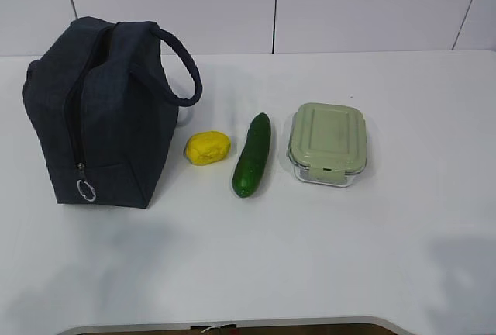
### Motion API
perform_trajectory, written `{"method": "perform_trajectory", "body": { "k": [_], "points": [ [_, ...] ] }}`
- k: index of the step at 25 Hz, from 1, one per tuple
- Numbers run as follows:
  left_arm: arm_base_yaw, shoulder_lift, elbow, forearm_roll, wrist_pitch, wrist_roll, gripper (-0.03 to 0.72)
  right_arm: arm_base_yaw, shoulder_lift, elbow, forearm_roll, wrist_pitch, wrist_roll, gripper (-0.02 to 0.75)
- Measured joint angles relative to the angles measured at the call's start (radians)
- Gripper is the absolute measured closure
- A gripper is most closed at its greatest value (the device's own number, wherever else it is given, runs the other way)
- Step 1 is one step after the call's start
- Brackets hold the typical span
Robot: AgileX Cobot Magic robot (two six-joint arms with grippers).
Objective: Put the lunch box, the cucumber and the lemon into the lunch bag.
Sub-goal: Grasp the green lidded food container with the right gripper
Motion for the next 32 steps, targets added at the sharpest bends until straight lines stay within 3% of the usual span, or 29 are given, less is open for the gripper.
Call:
{"method": "perform_trajectory", "body": {
  "k": [14,26,32],
  "points": [
    [0.0,0.0,0.0,-0.004,0.0,0.0,0.344,0.0,0.488,-0.031,0.127,-0.163,0.047,0.26],
    [0.0,0.0,0.0,-0.006,0.0,-0.002,0.37,0.0,1.028,-0.338,0.216,-0.227,-0.06,0.26],
    [0.0,0.0,0.0,-0.006,0.0,-0.002,0.371,-0.007,1.216,-0.448,0.411,-0.198,-0.217,0.26]
  ]
}}
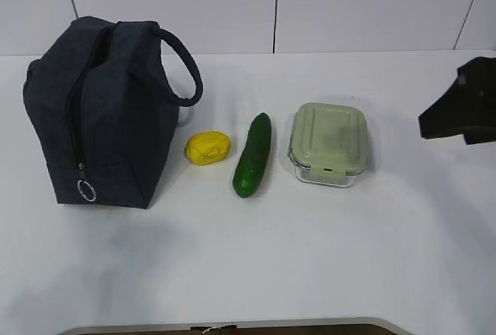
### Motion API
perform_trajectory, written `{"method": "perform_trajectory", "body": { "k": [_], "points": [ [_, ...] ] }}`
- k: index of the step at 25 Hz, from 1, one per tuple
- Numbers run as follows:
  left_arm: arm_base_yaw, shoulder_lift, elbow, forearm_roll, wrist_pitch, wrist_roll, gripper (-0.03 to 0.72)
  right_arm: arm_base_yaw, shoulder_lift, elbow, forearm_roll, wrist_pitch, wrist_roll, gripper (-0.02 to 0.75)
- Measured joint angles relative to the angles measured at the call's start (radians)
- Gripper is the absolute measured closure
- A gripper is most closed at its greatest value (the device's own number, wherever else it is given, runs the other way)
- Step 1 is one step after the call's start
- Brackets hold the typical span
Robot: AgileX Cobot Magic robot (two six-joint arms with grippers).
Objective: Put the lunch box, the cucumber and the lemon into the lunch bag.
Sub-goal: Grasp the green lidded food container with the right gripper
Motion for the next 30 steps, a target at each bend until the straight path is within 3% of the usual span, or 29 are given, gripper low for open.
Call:
{"method": "perform_trajectory", "body": {
  "k": [7,13,16,24,30],
  "points": [
    [0.0,0.0,0.0,-0.001,0.0,0.0,0.372,-0.167,0.183,-0.061,0.401,0.179,-0.296,0.26],
    [0.0,0.0,0.0,-0.002,0.0,0.0,0.372,-0.34,0.306,-0.072,0.576,0.296,-0.471,0.26],
    [0.0,0.0,0.0,-0.002,0.0,0.0,0.372,-0.389,0.361,-0.072,0.61,0.296,-0.491,0.26],
    [0.0,0.0,0.0,-0.002,0.0,0.0,0.372,-0.395,0.375,-0.072,0.613,0.244,-0.495,0.259],
    [0.0,0.0,0.0,-0.002,0.0,0.0,0.373,-0.395,0.419,-0.092,0.641,0.17,-0.496,0.169]
  ]
}}
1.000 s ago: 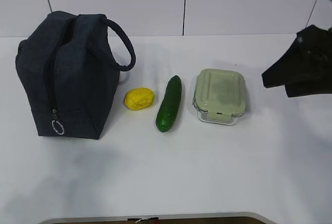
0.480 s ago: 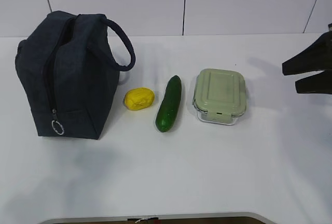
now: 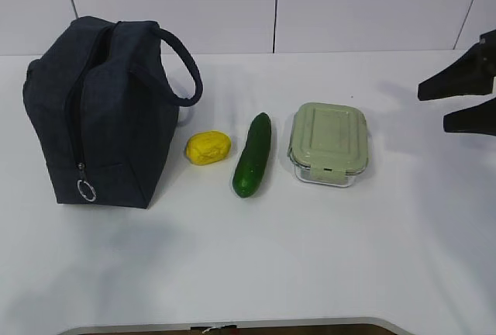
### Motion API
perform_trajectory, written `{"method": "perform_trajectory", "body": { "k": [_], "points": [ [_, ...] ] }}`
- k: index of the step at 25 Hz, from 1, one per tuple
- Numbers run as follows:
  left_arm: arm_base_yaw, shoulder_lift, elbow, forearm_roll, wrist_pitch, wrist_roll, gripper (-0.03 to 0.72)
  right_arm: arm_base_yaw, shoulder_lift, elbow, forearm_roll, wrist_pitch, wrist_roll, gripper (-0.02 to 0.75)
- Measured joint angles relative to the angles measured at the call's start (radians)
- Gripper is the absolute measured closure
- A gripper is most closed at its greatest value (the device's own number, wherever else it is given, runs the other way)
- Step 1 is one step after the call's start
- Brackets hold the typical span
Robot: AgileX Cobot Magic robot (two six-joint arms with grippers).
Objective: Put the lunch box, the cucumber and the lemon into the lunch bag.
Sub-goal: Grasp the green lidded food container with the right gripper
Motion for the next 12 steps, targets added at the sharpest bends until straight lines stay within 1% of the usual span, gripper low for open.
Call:
{"method": "perform_trajectory", "body": {
  "k": [6,12],
  "points": [
    [0.0,0.0,0.0,0.0,0.0,0.0,0.373,0.0,0.153,-0.076,0.083,0.032,-0.024,0.157],
    [0.0,0.0,0.0,0.0,0.0,0.0,0.372,0.002,0.297,-0.177,0.099,0.09,-0.029,0.156]
  ]
}}
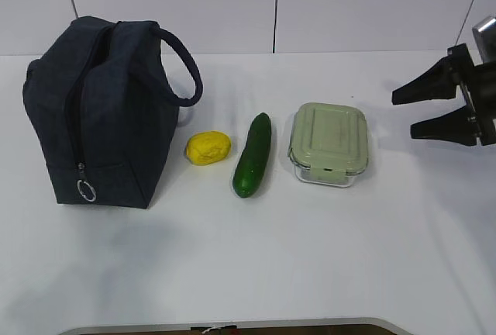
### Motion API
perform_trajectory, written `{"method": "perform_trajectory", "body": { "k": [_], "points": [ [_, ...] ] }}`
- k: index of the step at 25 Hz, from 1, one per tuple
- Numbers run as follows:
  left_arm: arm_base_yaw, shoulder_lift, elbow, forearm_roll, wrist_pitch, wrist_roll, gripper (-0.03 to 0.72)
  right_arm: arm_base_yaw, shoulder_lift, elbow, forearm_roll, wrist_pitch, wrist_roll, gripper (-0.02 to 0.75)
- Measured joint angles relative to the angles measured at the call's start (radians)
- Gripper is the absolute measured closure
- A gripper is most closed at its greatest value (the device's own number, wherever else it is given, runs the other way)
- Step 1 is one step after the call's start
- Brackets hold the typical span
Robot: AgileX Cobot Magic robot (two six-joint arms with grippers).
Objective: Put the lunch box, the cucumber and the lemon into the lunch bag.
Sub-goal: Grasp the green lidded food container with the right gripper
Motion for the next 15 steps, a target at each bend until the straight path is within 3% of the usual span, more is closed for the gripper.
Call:
{"method": "perform_trajectory", "body": {
  "k": [6,15],
  "points": [
    [0.0,0.0,0.0,0.0,0.0,0.0,0.373,0.046,0.066,-0.003,-0.014,-0.011,-0.011,0.156],
    [0.0,0.0,0.0,-0.001,0.0,0.0,0.373,0.123,0.093,-0.004,-0.006,-0.157,-0.049,0.156]
  ]
}}
